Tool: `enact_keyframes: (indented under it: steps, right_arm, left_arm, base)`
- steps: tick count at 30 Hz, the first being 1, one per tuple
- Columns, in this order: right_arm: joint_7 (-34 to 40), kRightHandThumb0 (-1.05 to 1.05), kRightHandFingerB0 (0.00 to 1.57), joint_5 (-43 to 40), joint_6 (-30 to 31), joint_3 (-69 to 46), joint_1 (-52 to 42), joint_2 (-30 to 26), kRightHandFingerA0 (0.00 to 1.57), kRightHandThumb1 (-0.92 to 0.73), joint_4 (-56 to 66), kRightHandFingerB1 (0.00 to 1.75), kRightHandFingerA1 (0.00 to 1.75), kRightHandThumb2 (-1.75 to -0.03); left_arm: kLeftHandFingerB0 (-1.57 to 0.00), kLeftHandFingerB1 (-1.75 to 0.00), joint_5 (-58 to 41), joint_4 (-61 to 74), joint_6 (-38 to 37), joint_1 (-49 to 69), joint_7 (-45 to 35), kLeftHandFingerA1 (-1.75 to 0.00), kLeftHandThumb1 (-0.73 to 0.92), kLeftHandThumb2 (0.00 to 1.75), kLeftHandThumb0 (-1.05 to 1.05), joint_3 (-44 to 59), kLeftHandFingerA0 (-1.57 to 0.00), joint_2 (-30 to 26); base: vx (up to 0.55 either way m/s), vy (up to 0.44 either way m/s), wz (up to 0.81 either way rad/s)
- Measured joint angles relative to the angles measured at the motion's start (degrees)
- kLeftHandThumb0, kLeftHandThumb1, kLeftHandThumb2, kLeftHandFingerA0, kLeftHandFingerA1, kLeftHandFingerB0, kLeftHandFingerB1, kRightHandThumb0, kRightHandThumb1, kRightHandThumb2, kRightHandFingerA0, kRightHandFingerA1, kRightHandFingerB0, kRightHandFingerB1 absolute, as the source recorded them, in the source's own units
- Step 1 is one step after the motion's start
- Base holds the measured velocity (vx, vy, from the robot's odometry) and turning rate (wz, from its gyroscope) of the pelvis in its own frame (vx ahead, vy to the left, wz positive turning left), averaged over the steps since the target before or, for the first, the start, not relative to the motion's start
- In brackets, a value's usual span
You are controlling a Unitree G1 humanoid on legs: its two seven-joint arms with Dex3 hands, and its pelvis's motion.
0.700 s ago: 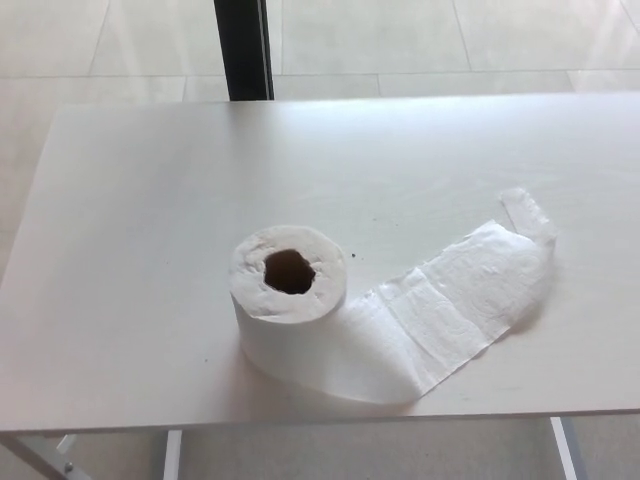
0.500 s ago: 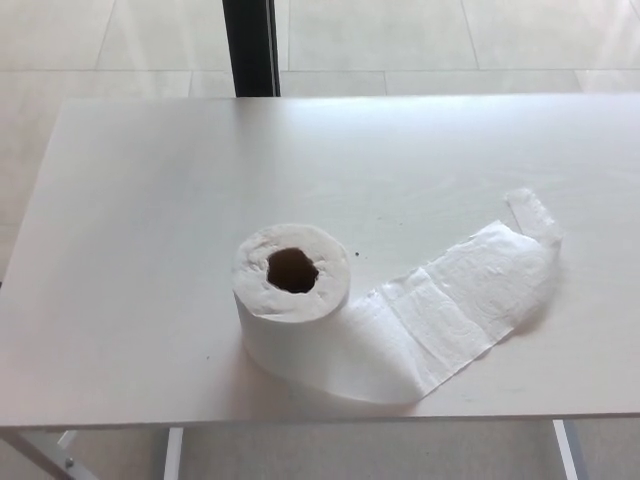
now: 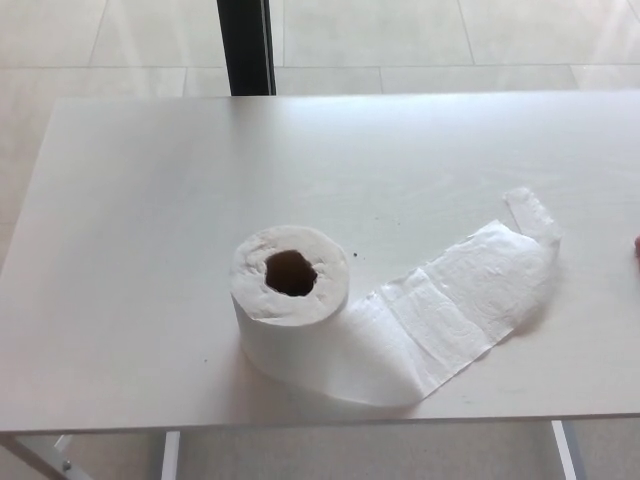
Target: A toilet paper roll is kept in the middle of the desk infront of the robot. The robot places its left hand on the top of the toilet paper roll to hold it still and uses its right hand to tear off a piece of toilet paper from it and hands the paper to a person
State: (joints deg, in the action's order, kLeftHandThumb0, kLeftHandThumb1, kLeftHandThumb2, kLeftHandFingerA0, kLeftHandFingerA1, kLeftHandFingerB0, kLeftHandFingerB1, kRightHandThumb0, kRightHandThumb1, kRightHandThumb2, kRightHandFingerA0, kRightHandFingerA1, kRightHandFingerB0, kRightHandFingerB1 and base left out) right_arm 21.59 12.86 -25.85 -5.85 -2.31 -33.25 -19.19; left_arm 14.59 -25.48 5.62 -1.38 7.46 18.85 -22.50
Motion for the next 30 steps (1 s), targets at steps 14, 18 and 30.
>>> enact_keyframes:
  steps: [14, 18, 30]
  right_arm:
    - [-9.0, -0.57, 0.36, -0.8, 5.7, 7.5, 6.1, 0.0, 0.25, -0.65, 13.6, 0.35, 0.51, -0.59]
    - [-12.2, -0.60, 0.35, -1.3, 8.0, 9.8, 8.1, 0.0, 0.26, -0.65, 16.4, 0.35, 0.47, -0.58]
    - [-22.1, -0.60, 0.42, -1.9, 16.0, 15.9, 11.9, 0.0, 0.38, -0.62, 18.0, 0.40, 0.57, -0.60]
  left_arm:
    - [-0.37, -0.50, 1.0, 26.7, 1.1, -0.9, -3.9, -0.62, 0.71, 0.60, -0.41, -4.2, -0.50, -0.3]
    - [-0.38, -0.50, 1.2, 33.6, 2.6, -1.4, -5.6, -0.64, 0.73, 0.62, -0.43, -6.0, -0.61, -0.9]
    - [-0.35, -0.57, 3.4, 46.8, 8.7, -7.6, -11.4, -0.66, 0.52, 0.93, -0.50, -12.4, -0.45, -6.7]
  base:
    - [0.00, 0.000, 0.00]
    - [0.00, 0.000, 0.00]
    - [0.00, 0.000, 0.00]
